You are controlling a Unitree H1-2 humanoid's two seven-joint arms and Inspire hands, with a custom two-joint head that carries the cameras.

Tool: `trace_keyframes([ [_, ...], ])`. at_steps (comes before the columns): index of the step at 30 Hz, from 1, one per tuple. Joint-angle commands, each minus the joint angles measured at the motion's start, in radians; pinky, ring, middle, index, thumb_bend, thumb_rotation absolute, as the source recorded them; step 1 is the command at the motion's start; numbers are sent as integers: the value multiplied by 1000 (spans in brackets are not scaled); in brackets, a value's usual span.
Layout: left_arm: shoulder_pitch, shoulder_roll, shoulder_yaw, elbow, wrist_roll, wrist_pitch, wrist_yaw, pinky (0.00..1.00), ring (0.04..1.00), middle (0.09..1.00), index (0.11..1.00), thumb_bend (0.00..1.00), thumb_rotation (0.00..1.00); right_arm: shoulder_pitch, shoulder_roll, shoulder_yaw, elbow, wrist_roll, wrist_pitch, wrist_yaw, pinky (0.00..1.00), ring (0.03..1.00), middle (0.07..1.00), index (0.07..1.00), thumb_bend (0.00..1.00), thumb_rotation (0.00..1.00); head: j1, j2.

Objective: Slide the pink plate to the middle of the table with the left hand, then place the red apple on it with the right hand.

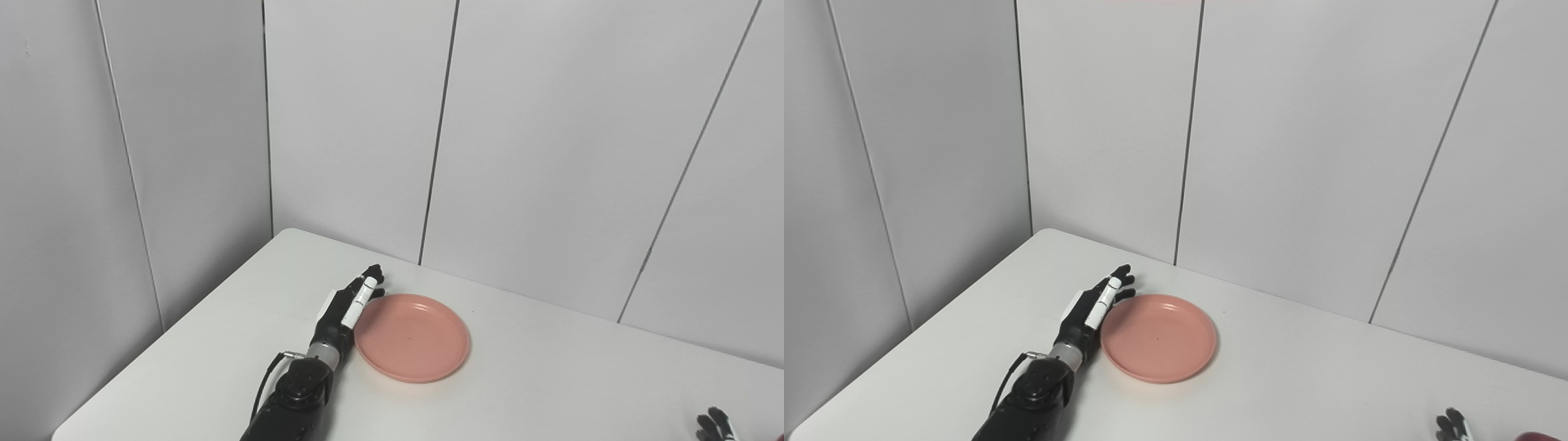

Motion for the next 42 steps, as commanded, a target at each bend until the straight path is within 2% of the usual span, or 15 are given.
trace_keyframes([
  [1, -34, -70, -49, 18, 18, 8, -46, 761, 839, 879, 857, 796, 916, 20, 25, 21, 21, 3, 29, 13, 1000, 993, 967, 979, 717, 1000, -15, 4],
  [11, -10, -137, -133, -13, 51, 42, -81, 755, 840, 880, 860, 753, 917, 9, 42, 36, 44, -12, -4, 17, 1000, 983, 959, 975, 789, 1000, -90, 21],
  [14, 3, -154, -165, -21, 58, 50, -93, 770, 846, 883, 864, 735, 919, 10, 50, 40, 37, -21, 4, 10, 1000, 982, 953, 968, 822, 1000, -106, 31],
  [19, 24, -175, -215, -38, 77, 53, -109, 780, 840, 878, 869, 704, 933, 11, 68, 45, 16, -32, 22, -4, 1000, 979, 949, 964, 795, 1000, -128, 46],
  [22, 32, -187, -232, -40, 75, 60, -119, 794, 846, 880, 863, 708, 926, 11, 72, 51, 7, -48, 25, -12, 1000, 972, 945, 964, 819, 1000, -130, 50],
  [28, 25, -196, -264, -39, 93, 64, -124, 767, 841, 874, 871, 725, 926, 9, 79, 64, -4, -65, 30, -22, 1000, 969, 939, 963, 805, 1000, -153, 64],
  [32, 18, -205, -271, -34, 84, 64, -138, 772, 850, 879, 873, 726, 920, 4, 85, 78, -9, -89, 43, -33, 1000, 967, 940, 972, 822, 1000, -192, 78],
  [35, 26, -205, -284, -52, 86, 74, -153, 758, 847, 878, 869, 734, 925, 2, 94, 94, -27, -107, 61, -46, 1000, 966, 938, 976, 831, 1000, -254, 100],
  [42, 55, -182, -308, -135, 75, 124, -192, 746, 837, 876, 872, 713, 929, 0, 129, 119, -62, -139, 91, -73, 1000, 960, 938, 969, 847, 1000, -342, 133],
])
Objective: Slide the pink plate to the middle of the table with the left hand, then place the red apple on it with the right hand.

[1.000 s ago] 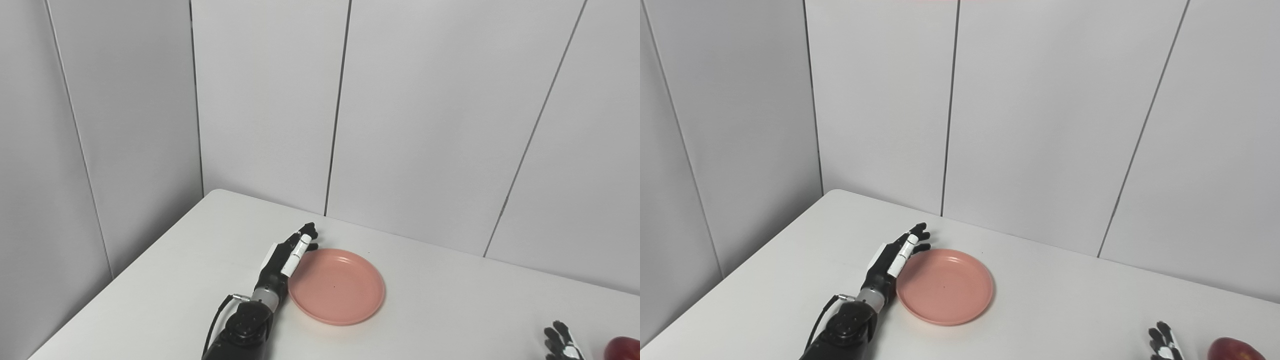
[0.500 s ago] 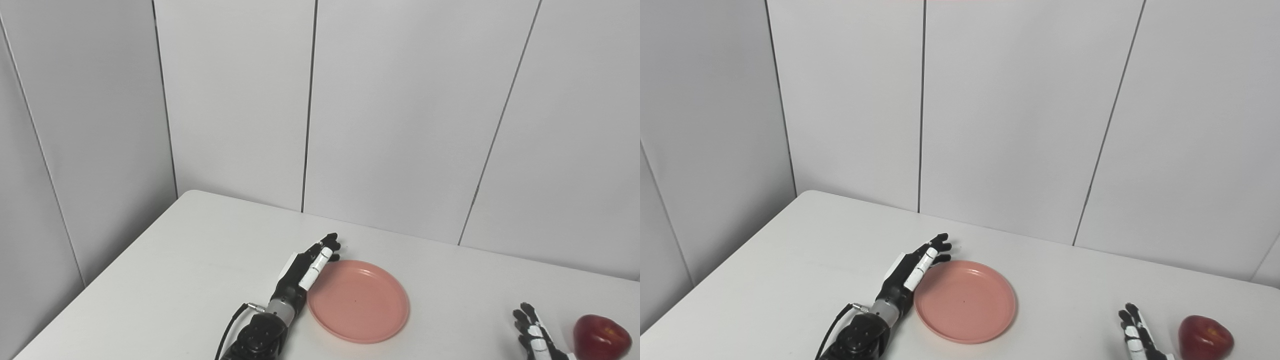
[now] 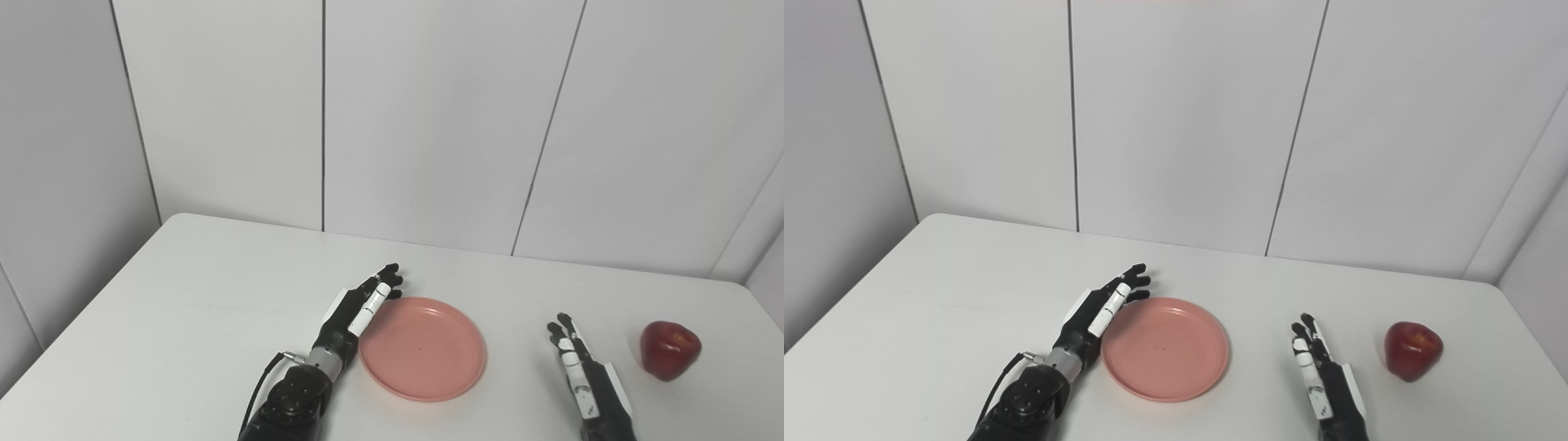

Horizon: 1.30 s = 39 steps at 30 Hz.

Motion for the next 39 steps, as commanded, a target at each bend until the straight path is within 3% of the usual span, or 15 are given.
trace_keyframes([
  [1, 8, -40, -49, -10, -2, 69, -103, 746, 836, 876, 874, 712, 929, 1, 33, 34, -14, 3, 60, 26, 1000, 961, 939, 967, 850, 1000, -18, 9],
  [12, 18, -41, -36, -53, -9, 123, -108, 764, 831, 873, 875, 725, 932, -3, 46, 59, -47, -24, 82, 8, 1000, 963, 944, 962, 850, 1000, -47, 32],
  [27, 34, -40, -12, -75, -25, 142, -104, 781, 841, 884, 874, 722, 941, 4, 42, 62, -75, -28, 103, 4, 1000, 960, 939, 958, 863, 1000, -45, 45],
  [39, 39, -26, 20, -54, -38, 125, -119, 787, 850, 888, 877, 730, 942, 9, 48, 86, -69, -137, 20, -52, 983, 953, 926, 989, 796, 1000, -143, 17],
])
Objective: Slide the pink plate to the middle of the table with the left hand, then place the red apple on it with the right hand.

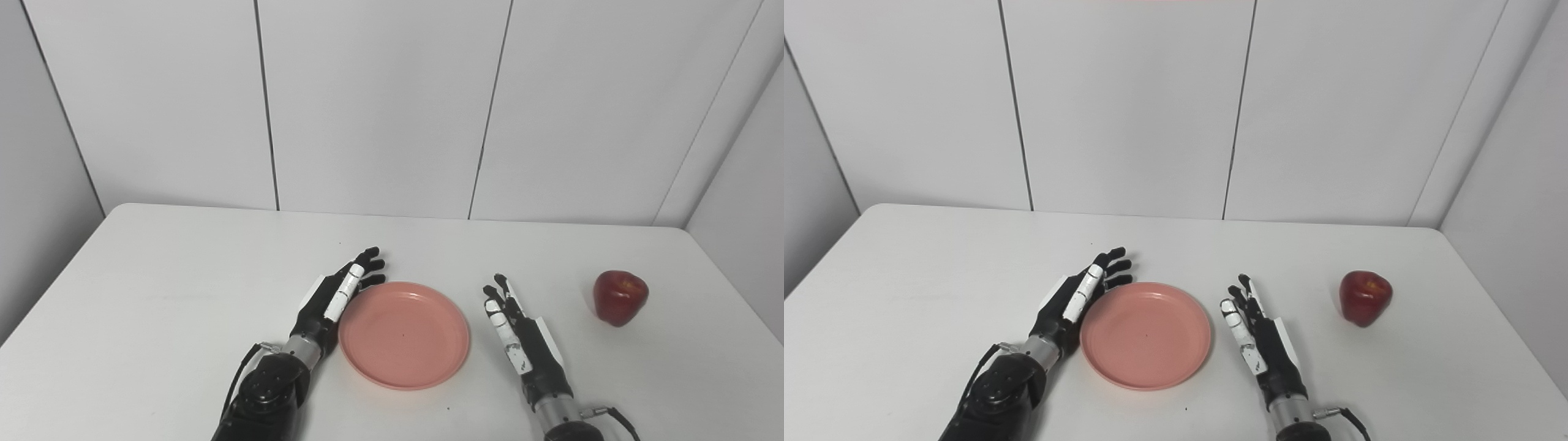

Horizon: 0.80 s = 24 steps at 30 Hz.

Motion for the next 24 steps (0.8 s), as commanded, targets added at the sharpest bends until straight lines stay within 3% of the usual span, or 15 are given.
trace_keyframes([
  [1, 6, -5, -11, 31, -2, 27, -44, 789, 850, 889, 878, 730, 943, 1, 15, 13, -16, -18, -35, -4, 975, 956, 928, 988, 804, 1000, 1, 0],
  [4, 4, 1, -2, 48, -4, 17, -55, 792, 854, 891, 880, 722, 941, 0, 15, 14, -57, -79, -79, -49, 907, 938, 950, 983, 801, 1000, -33, -14],
  [7, 4, 4, 4, 59, -5, 10, -64, 792, 855, 892, 884, 726, 943, -6, 4, 18, -102, -156, -88, -83, 916, 926, 953, 968, 766, 1000, -46, -19],
  [10, 4, 8, 10, 60, -10, 17, -77, 802, 862, 894, 891, 727, 948, -16, -14, 0, -156, -204, -71, -92, 927, 909, 913, 926, 775, 1000, -53, -20],
  [11, 3, 9, 11, 61, -10, 17, -79, 796, 863, 896, 894, 730, 950, -17, -20, -7, -167, -212, -69, -91, 873, 881, 886, 906, 788, 1000, -53, -20],
  [18, -1, -3, 33, 67, -18, 16, -73, 802, 869, 894, 893, 729, 926, -32, -97, -55, -244, -270, 35, -38, 822, 845, 825, 877, 786, 980, -67, -23],
  [24, 0, 0, 29, 63, -11, 15, -80, 791, 867, 897, 891, 726, 948, -64, -176, -81, -263, -332, 56, -27, 714, 796, 824, 890, 889, 749, -90, -28],
])
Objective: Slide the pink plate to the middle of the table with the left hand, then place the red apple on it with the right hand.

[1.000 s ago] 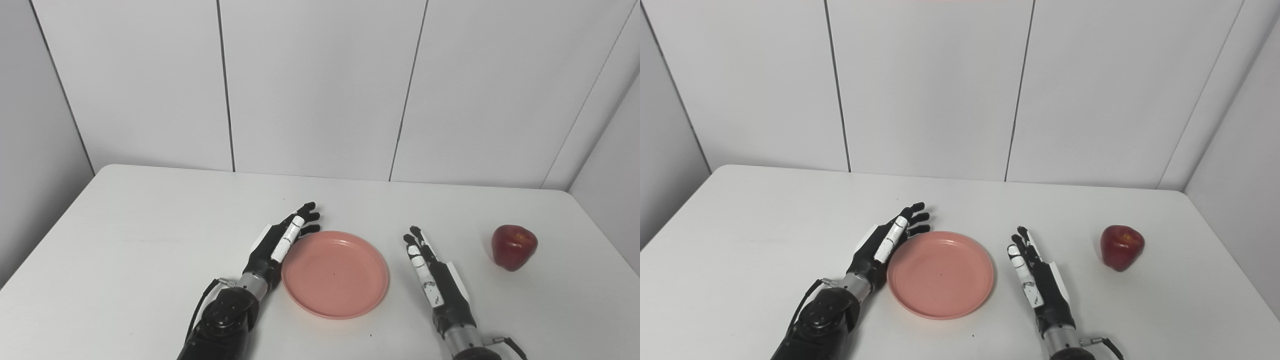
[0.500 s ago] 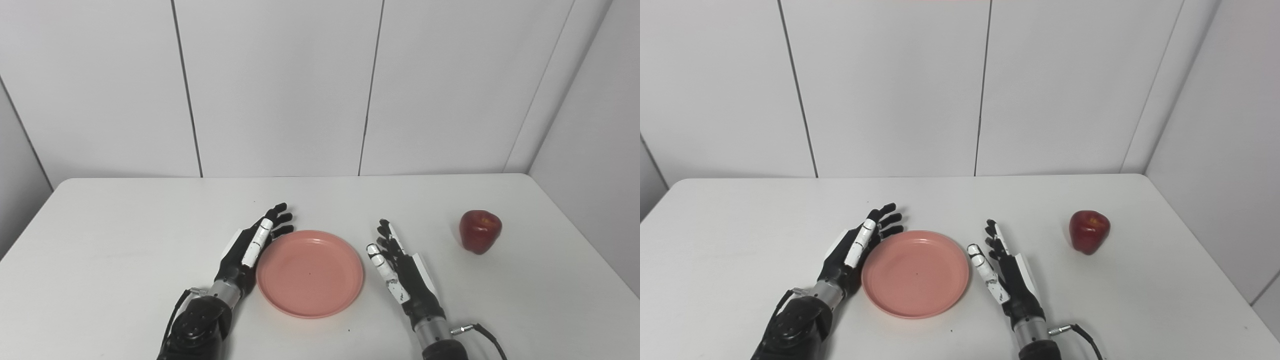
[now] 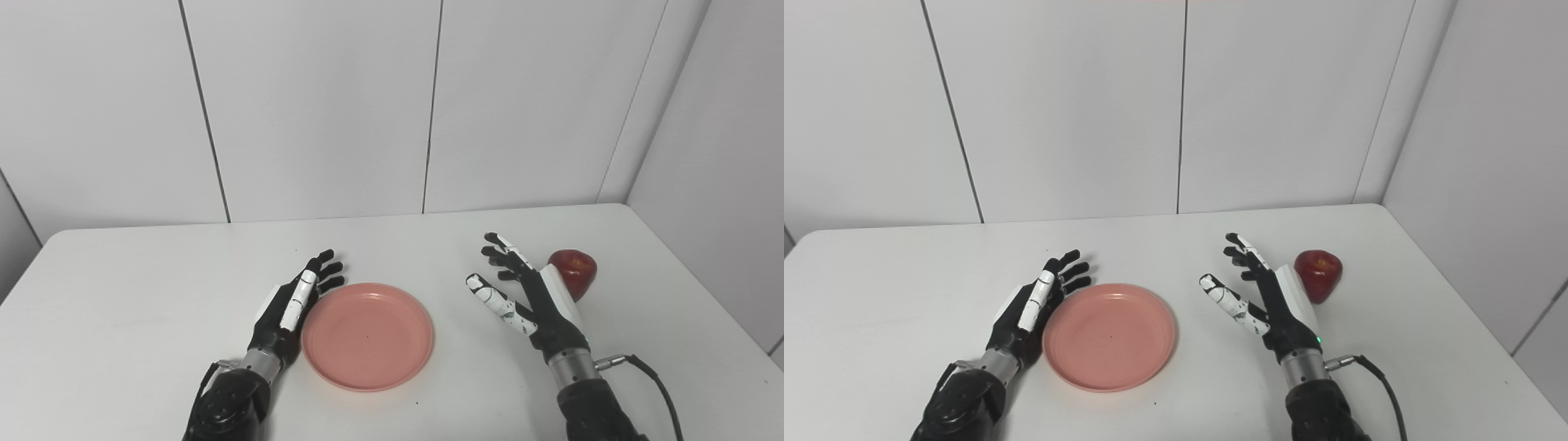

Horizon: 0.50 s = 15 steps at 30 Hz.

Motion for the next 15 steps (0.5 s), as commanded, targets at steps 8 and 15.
trace_keyframes([
  [8, 7, 3, -11, 31, 10, 34, -29, 796, 872, 898, 893, 694, 956, -124, -143, -44, -9, -114, -36, -17, 679, 779, 831, 894, 924, 642, -6, -3],
  [15, 5, 2, -14, 31, 15, 30, -28, 787, 874, 897, 894, 693, 956, -175, -223, -52, 62, -175, -35, -35, 616, 752, 808, 878, 996, 554, -6, -4],
])
